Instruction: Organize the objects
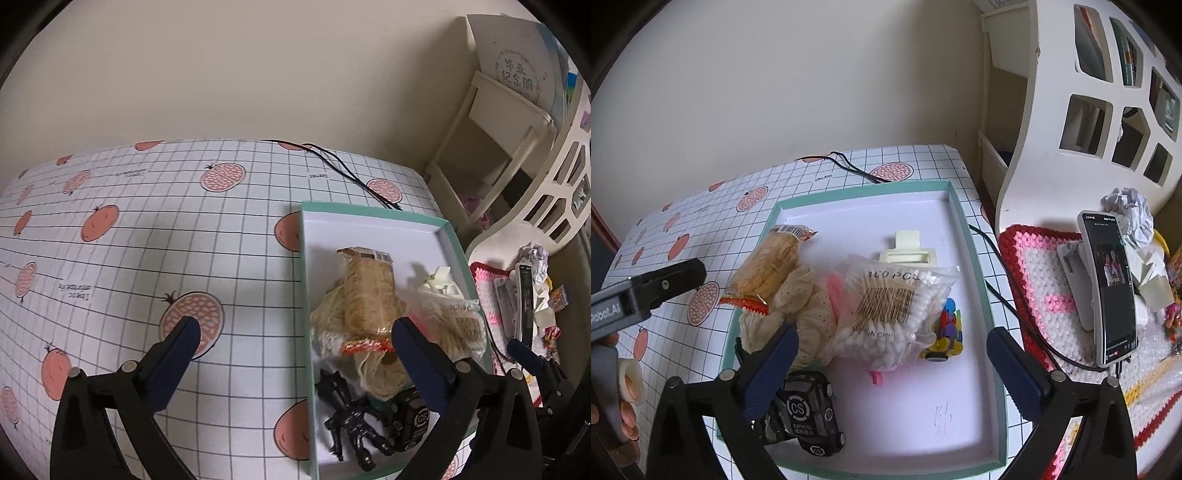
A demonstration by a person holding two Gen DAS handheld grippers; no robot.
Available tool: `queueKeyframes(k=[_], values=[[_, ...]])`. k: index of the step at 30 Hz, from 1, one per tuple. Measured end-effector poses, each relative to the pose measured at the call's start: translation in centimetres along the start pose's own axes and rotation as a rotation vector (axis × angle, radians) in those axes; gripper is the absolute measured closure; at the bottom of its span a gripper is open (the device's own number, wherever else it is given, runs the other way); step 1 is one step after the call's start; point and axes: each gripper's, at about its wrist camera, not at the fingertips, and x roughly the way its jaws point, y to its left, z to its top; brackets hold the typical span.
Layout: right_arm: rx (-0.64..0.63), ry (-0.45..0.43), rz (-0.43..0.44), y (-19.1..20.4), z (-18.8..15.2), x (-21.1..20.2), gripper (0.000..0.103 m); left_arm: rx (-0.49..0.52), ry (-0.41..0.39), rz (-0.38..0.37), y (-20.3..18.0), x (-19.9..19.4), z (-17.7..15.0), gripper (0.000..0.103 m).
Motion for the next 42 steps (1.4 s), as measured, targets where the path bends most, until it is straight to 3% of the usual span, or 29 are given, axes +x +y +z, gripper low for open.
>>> queueKeyframes(k=[5,15,29,42], values=[[0.002,0.005,0.002,0.1,-0.5,-0.5,0.000,-0.011,-0.023,0.042,0.8,-1.0,-0.8,0.000],[-0.022,-0.012,0.004,1.5,-2.4,-3.6,0.000,0.003,-0.071,0.057,1.5,-3.8,-3.3,0.000],[-0.001,-0.052,0.012,1.9,-6.8,-8.9,0.000,0.050,-0.118,0.082,1.2,-8.2,-9.3,0.000],[-0.023,-0.059,-0.006,2.6,-11.7,-10.6,0.000,0.042,-0.128,0.085,2.3,-9.6,-15.9,0.000]])
